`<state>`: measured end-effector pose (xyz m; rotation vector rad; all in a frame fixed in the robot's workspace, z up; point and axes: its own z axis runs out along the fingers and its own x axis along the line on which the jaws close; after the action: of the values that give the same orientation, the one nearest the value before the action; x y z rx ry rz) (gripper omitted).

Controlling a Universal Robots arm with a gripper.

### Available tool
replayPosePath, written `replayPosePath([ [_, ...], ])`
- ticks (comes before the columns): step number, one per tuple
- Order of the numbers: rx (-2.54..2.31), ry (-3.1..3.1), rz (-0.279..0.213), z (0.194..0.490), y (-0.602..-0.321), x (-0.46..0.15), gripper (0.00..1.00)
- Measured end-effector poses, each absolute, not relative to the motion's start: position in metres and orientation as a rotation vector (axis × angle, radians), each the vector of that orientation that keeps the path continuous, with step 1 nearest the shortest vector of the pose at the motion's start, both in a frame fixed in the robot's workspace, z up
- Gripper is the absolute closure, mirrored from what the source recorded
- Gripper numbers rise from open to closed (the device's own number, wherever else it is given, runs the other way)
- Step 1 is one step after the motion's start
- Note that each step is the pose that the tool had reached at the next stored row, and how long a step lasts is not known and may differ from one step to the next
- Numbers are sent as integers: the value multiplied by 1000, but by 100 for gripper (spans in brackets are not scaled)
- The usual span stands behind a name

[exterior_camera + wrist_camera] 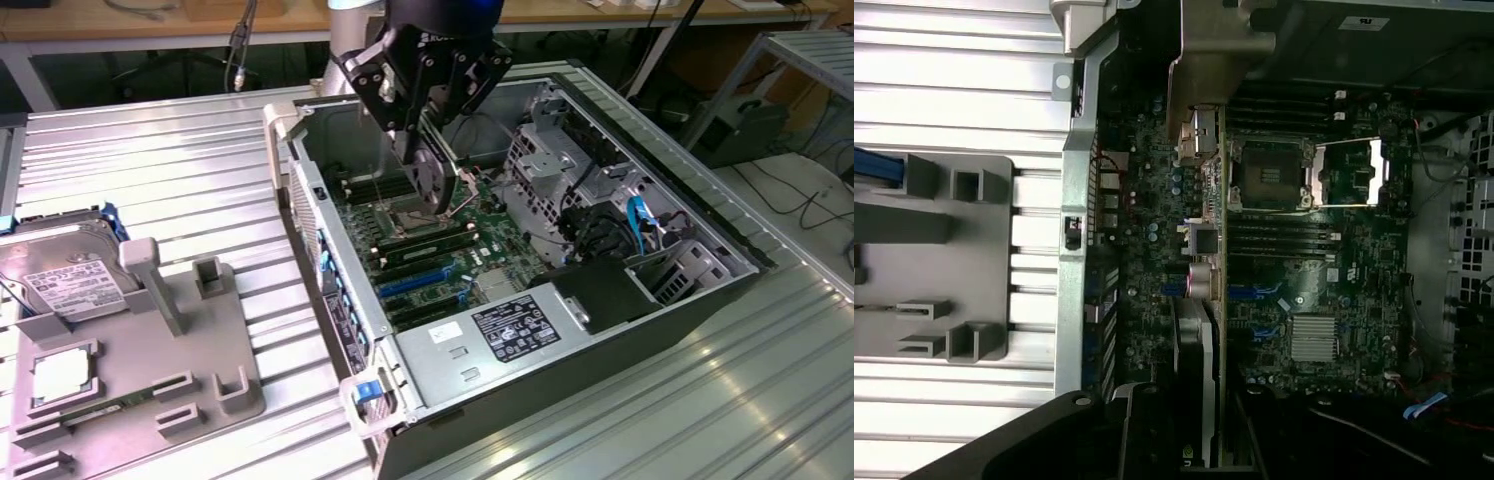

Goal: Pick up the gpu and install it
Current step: 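Pick up the gpu and move the gpu toward the slot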

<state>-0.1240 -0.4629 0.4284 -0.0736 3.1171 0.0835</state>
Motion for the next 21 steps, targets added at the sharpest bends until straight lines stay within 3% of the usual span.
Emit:
replayPosePath([
  [21, -76, 3117, 83, 428, -463, -101, 72],
])
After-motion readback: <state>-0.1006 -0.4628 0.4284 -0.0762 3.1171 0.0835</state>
